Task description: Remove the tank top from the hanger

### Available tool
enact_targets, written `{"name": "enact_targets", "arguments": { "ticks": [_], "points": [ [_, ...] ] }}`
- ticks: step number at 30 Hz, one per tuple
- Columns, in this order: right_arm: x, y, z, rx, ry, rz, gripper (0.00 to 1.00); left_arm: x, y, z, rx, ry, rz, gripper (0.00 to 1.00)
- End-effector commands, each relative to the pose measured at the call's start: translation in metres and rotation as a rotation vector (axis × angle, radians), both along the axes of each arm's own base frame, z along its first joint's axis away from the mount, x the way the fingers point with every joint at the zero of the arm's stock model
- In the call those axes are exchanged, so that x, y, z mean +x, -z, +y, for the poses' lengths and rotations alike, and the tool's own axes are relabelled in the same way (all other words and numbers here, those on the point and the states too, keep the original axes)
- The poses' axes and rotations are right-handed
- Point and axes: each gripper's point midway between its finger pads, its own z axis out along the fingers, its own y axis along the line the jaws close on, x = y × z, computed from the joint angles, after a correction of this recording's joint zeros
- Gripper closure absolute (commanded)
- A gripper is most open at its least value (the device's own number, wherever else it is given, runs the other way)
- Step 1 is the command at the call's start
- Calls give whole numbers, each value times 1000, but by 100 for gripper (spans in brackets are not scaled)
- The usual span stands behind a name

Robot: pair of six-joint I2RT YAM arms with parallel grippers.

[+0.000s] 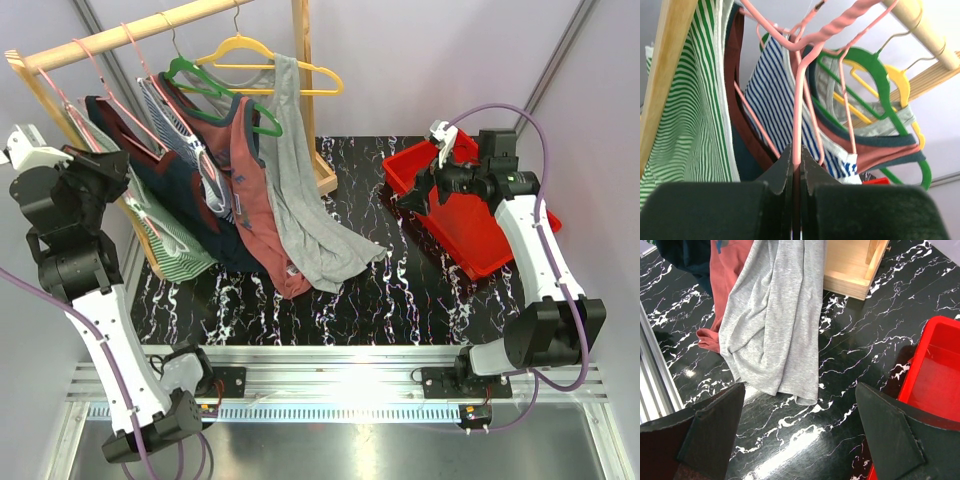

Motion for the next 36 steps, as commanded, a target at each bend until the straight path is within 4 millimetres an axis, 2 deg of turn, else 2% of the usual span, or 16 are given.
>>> {"name": "enact_targets", "arguments": {
  "ticks": [1, 13, 21, 28, 36],
  "points": [
    [-9, -14, 4, 24, -39, -46, 0, -9, 0, -11, 1, 37, -15, 100],
    [-13, -6, 6, 38, -55, -38, 0, -23, 40, -28, -72, 97, 99, 100],
    [-16, 2, 8, 40, -73, -31, 0, -36, 70, -54, -152, 211, 178, 100],
    [-25, 4, 14, 72, -133, -35, 0, -72, 75, -81, -182, 276, 194, 100],
    [-35, 0, 26, 109, -242, -60, 0, -120, 45, -119, -121, 400, 127, 100]
  ]
}}
